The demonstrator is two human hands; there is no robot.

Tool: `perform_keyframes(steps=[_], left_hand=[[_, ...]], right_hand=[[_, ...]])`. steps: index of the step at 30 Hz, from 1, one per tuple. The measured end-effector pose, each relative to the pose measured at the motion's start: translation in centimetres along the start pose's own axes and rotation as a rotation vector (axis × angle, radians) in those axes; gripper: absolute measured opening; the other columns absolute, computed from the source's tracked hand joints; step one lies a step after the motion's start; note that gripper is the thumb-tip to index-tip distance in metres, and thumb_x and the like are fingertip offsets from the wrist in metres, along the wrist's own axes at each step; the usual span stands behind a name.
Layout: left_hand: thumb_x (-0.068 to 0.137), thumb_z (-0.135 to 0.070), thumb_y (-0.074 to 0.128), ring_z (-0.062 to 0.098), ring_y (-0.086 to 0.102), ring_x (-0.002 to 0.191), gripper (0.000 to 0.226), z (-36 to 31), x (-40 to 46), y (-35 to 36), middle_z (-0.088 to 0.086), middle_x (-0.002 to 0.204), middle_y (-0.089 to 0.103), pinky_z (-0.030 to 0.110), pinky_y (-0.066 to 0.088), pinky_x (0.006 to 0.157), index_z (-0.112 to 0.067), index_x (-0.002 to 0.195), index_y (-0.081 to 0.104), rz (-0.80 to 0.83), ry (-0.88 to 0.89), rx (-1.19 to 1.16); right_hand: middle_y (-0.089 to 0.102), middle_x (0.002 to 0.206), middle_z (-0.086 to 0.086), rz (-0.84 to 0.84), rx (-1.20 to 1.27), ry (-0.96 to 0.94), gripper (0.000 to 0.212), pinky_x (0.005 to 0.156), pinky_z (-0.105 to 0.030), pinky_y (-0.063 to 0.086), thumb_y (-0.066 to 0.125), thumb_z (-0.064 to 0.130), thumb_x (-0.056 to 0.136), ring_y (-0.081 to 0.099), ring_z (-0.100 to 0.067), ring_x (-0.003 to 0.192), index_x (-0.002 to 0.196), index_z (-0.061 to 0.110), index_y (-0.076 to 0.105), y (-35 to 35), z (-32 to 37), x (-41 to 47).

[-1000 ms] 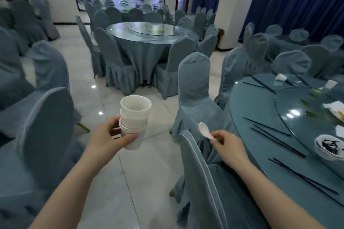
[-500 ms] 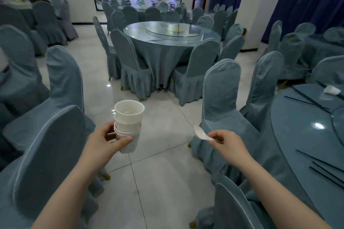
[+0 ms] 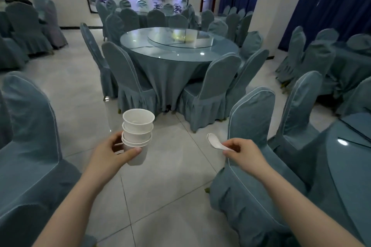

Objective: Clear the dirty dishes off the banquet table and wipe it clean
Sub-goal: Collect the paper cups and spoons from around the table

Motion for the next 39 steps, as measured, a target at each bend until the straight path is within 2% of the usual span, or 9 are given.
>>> perform_keyframes(steps=[3,8,13,17,21,24,27,34,39], left_hand=[[0.075,-0.008,0.077,0.007,0.061,0.094,0.045,0.1,8.3,1.2,-0.014,0.098,0.066,0.021,0.046,0.074,-0.040,0.100,0.059,0.037,0.040,-0.039],[0.073,-0.011,0.079,0.017,0.062,0.102,0.047,-0.6,21.9,4.9,-0.003,0.108,0.069,0.033,0.049,0.087,-0.021,0.116,0.062,0.217,0.073,-0.010],[0.073,-0.017,0.080,0.000,0.060,0.080,0.045,-2.9,32.6,11.1,-0.014,0.101,0.069,0.017,0.045,0.065,-0.030,0.112,0.063,0.358,0.155,0.006],[0.072,-0.020,0.080,-0.006,0.063,0.088,0.043,-5.1,40.8,17.6,-0.018,0.100,0.069,0.019,0.046,0.072,-0.038,0.107,0.062,0.486,0.235,0.025],[0.074,-0.020,0.077,-0.009,0.059,0.056,0.036,-7.1,47.7,24.7,-0.022,0.086,0.071,0.010,0.041,0.045,-0.037,0.103,0.063,0.532,0.287,0.006],[0.073,-0.017,0.079,-0.009,0.064,0.081,0.038,-8.6,52.2,29.9,-0.024,0.087,0.070,0.006,0.045,0.060,-0.041,0.097,0.063,0.616,0.313,0.001],[0.072,-0.016,0.080,-0.011,0.062,0.084,0.042,-9.4,56.7,34.1,-0.020,0.094,0.070,0.009,0.044,0.067,-0.039,0.103,0.063,0.673,0.294,-0.035],[0.072,-0.016,0.080,-0.002,0.066,0.085,0.044,-10.3,68.3,43.7,-0.013,0.094,0.072,0.008,0.047,0.065,-0.030,0.110,0.063,0.830,0.298,-0.075],[0.073,-0.014,0.080,-0.009,0.064,0.083,0.045,-12.0,76.2,50.6,-0.018,0.095,0.069,0.002,0.045,0.059,-0.030,0.110,0.061,0.975,0.343,-0.069]], right_hand=[[0.071,0.087,0.016,-0.073,0.019,0.025,0.020,0.073,-0.015,0.046,0.072,0.015,0.080,0.064,0.000,0.084,0.094,0.030,0.072,-0.1,0.9,5.6],[0.069,0.086,0.017,-0.186,-0.021,0.089,0.020,0.074,-0.017,0.047,0.069,0.014,0.082,0.062,0.001,0.082,0.093,0.031,0.071,-1.6,1.8,14.2],[0.066,0.080,0.020,-0.306,-0.079,0.139,0.022,0.062,-0.010,0.039,0.065,0.018,0.086,0.059,0.003,0.074,0.086,0.040,0.065,-4.6,0.7,19.6],[0.068,0.080,0.008,-0.394,-0.127,0.213,0.009,0.063,-0.018,0.043,0.061,0.024,0.090,0.060,-0.009,0.074,0.092,0.030,0.068,-7.9,-2.6,24.8],[0.066,0.079,0.009,-0.494,-0.128,0.261,0.010,0.061,-0.019,0.043,0.060,0.022,0.092,0.057,-0.007,0.069,0.095,0.027,0.067,-11.7,-6.2,30.3],[0.065,0.091,0.011,-0.523,-0.241,0.290,0.013,0.071,-0.021,0.045,0.054,0.022,0.095,0.059,-0.007,0.083,0.102,0.026,0.064,-14.2,-8.4,34.5],[0.061,0.102,0.007,-0.513,-0.421,0.304,0.020,0.076,-0.024,0.042,0.046,0.018,0.098,0.054,-0.012,0.094,0.111,0.021,0.061,-16.0,-9.8,38.5],[0.054,0.116,0.001,-0.459,-0.793,0.329,0.059,0.085,-0.027,0.038,0.048,-0.009,0.084,0.048,-0.019,0.101,0.134,0.021,0.048,-18.3,-13.1,47.5],[0.059,0.110,-0.005,-0.515,-0.857,0.433,0.065,0.079,-0.033,0.042,0.056,-0.014,0.074,0.054,-0.026,0.095,0.133,0.014,0.053,-19.8,-14.2,53.4]])
Point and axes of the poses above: each hand's wrist, its own x-axis towards the middle knuckle, its own y-axis out of the palm, z = x × y, the point moved 3 cm from there along x, towards the middle knuckle
